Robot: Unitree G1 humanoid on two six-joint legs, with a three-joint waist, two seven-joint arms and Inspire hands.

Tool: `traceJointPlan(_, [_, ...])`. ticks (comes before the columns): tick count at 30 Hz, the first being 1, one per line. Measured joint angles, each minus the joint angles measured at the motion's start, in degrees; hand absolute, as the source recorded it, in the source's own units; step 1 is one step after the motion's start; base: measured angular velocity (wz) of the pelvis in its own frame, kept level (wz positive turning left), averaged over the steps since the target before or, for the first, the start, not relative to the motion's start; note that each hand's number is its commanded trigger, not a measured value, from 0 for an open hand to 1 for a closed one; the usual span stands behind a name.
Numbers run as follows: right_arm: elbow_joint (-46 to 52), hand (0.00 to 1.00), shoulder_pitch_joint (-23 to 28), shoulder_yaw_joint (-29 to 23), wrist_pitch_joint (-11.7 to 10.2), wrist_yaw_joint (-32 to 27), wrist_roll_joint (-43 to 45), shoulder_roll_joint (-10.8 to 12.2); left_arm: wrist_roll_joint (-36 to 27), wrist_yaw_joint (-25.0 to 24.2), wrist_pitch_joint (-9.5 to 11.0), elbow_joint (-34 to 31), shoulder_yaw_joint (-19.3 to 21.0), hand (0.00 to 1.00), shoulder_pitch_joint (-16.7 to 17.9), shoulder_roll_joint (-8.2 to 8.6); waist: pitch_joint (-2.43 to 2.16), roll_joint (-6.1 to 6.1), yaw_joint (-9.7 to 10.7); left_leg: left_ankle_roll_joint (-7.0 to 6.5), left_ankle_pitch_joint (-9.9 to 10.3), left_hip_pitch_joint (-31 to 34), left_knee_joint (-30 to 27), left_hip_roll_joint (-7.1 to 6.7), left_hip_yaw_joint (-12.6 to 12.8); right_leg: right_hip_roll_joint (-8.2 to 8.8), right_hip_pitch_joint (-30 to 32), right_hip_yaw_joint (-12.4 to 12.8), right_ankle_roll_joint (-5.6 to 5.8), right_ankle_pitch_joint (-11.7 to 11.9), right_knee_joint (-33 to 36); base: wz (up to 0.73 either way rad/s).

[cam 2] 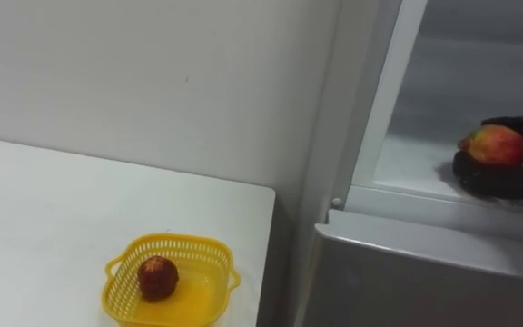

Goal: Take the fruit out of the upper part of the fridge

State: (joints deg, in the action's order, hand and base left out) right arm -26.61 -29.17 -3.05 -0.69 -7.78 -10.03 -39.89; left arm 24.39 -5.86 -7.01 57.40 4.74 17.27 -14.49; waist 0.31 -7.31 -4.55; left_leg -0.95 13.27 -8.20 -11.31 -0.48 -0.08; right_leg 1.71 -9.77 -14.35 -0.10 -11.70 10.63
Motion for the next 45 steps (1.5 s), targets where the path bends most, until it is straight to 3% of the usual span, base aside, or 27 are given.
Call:
traceJointPlan(7, [12.0,1.00,3.7,-0.3,0.1,-1.5,3.0,1.5,0.0,2.0,0.8,0.1,-0.1,0.00,0.0,0.92,-0.56,0.74,0.0,-0.02,0.0,-0.5,0.0,0.05,1.3,-0.01,0.4,1.3,0.00,0.0,0.0,-0.10])
traceJointPlan(13, [23.4,1.00,7.1,-0.7,0.0,-4.4,5.6,4.5,-0.1,3.1,1.6,1.2,-0.5,0.00,-0.1,1.79,-0.37,1.33,1.1,-0.01,0.0,-1.2,0.2,0.20,1.6,-0.12,-0.2,1.5,0.00,0.0,-0.3,-0.01])
traceJointPlan(16, [29.7,1.00,9.8,-0.8,-2.0,-4.6,6.1,6.7,-0.1,3.0,2.7,1.8,-0.6,0.00,-0.1,2.35,-0.22,1.93,1.7,-0.01,0.0,-1.0,0.1,0.19,1.7,-0.10,-0.2,1.5,0.00,0.0,0.0,0.00])
traceJointPlan(19, [33.0,1.00,10.8,-0.7,-2.4,-4.3,8.0,8.3,-0.1,3.0,2.9,2.4,-0.6,0.00,-0.7,2.41,-0.46,2.43,2.0,-0.04,0.1,-0.5,0.2,0.66,1.8,-0.12,0.1,1.5,-0.13,0.1,0.1,0.00])
traceJointPlan(20, [34.3,1.00,10.9,-0.7,-2.4,-4.0,9.3,9.0,-0.1,3.0,2.9,2.5,-0.6,0.00,-0.7,2.43,-0.74,2.72,2.4,-0.04,0.1,-0.2,0.2,0.69,1.9,-0.14,0.5,1.5,-0.23,0.2,0.2,-0.03])
traceJointPlan(24, [39.0,1.00,12.6,-0.7,-2.4,-3.9,13.1,9.9,0.0,2.9,2.9,3.3,-0.6,0.00,-0.4,2.46,-0.94,3.25,2.7,-0.03,0.1,-0.2,0.5,0.63,2.3,-0.29,0.7,1.7,-0.36,0.3,0.3,-0.04])
traceJointPlan(30, [45.3,1.00,13.4,0.1,-2.5,-2.9,19.7,13.9,-0.1,1.5,2.9,4.6,-1.8,0.00,-0.7,2.70,-0.71,3.34,2.3,0.15,0.0,-1.0,0.8,0.90,3.2,-0.85,0.6,3.0,-0.58,0.4,0.2,-0.09])
traceJointPlan(33, [47.7,1.00,13.9,3.5,-2.5,-2.2,19.7,14.4,-0.1,1.4,3.1,4.8,-3.7,0.00,-1.7,2.84,-0.55,3.18,2.2,0.21,-0.1,-1.1,1.0,0.91,3.2,-0.88,0.7,3.1,-0.58,0.4,0.2,-0.03])
traceJointPlan(37, [50.8,1.00,13.9,5.7,-2.7,-1.0,24.2,14.5,0.0,1.3,4.0,4.9,-4.4,0.00,-3.4,3.05,-0.45,2.83,0.5,0.21,-0.1,-0.7,1.5,0.91,3.2,-0.87,1.4,3.2,-0.58,0.4,0.3,-0.02])
traceJointPlan(41, [54.2,1.00,13.9,7.4,-4.1,0.4,28.6,15.3,-0.1,1.2,4.9,4.9,-4.7,0.00,-4.0,3.08,-0.76,2.14,-1.7,0.21,-0.1,-0.5,1.4,0.88,3.2,-0.90,1.5,3.2,-0.58,0.4,0.1,0.00])
traceJointPlan(45, [54.9,1.00,13.6,9.9,-4.4,2.3,28.6,17.4,-0.1,1.2,4.9,5.0,-5.6,0.00,-4.0,3.09,-0.15,1.25,-3.2,0.20,-0.1,-0.4,1.4,0.83,3.0,-0.83,1.5,2.8,-0.57,0.4,0.0,0.03])
